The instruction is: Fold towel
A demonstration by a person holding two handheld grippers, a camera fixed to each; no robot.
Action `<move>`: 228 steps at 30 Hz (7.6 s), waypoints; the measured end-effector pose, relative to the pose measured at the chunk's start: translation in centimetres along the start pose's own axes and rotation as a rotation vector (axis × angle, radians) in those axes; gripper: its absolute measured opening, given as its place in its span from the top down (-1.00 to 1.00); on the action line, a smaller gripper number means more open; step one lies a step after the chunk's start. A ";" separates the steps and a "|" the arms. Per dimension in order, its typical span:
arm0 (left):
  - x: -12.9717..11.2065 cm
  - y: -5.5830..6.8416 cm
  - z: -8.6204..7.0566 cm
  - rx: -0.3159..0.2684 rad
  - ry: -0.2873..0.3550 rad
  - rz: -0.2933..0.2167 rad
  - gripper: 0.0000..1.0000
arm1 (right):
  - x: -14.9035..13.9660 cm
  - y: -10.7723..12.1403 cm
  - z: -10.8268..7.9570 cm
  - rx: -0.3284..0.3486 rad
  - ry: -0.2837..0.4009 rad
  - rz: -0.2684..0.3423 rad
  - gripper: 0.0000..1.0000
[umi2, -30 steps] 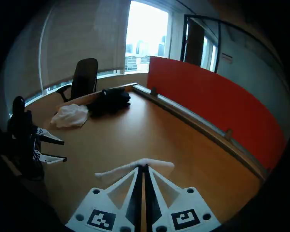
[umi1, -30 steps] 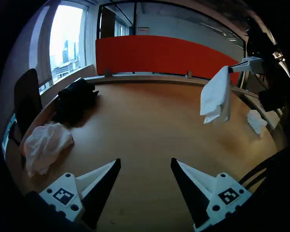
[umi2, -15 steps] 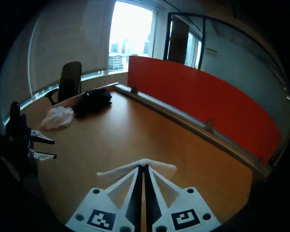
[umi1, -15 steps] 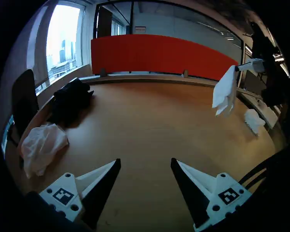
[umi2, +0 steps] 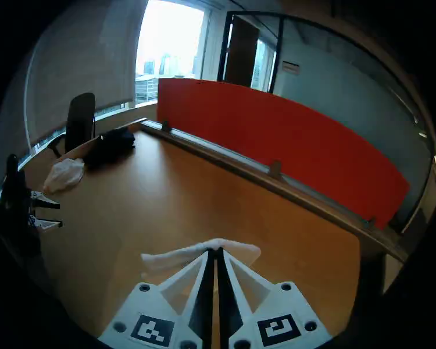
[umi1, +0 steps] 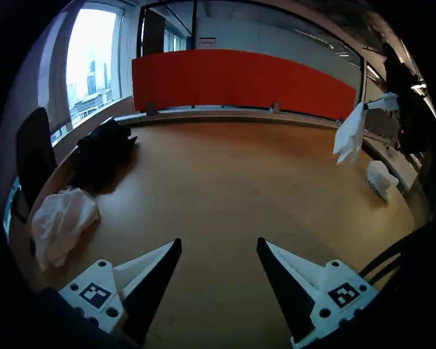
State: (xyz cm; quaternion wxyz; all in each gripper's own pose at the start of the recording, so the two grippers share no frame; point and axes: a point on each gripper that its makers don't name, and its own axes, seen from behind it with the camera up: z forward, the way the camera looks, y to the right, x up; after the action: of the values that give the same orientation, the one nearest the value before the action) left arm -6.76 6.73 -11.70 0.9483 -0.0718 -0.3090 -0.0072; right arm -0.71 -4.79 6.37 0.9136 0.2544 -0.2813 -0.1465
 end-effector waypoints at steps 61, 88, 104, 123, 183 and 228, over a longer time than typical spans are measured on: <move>0.9 2.2 0.1 -0.013 -0.018 0.059 -0.93 | -16.2 18.4 -12.7 -0.364 -0.169 0.256 0.94; 0.2 2.2 -0.4 -0.006 -0.027 0.082 -0.92 | -29.4 19.1 -15.9 -0.422 -0.353 0.376 0.94; 0.1 2.0 -0.5 0.001 -0.030 0.082 -0.92 | -33.4 18.2 -15.3 -0.420 -0.428 0.416 0.94; 0.0 1.8 -0.4 0.005 -0.035 0.089 -0.93 | -35.7 18.7 -14.9 -0.460 -0.475 0.440 0.94; 0.8 1.2 -0.9 0.009 -0.014 0.068 -0.92 | -30.4 16.8 -15.8 -0.593 -0.200 0.564 -0.91; 5.5 -1.0 -0.2 0.078 0.092 -0.005 -0.92 | -17.2 16.7 -17.4 -0.703 0.327 0.494 -0.94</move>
State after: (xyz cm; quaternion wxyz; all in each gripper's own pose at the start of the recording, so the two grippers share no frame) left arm -2.24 5.87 -8.49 0.9635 -0.0336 -0.2655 -0.0009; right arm -2.19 22.79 -4.42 0.9844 -0.1259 -0.1187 0.0312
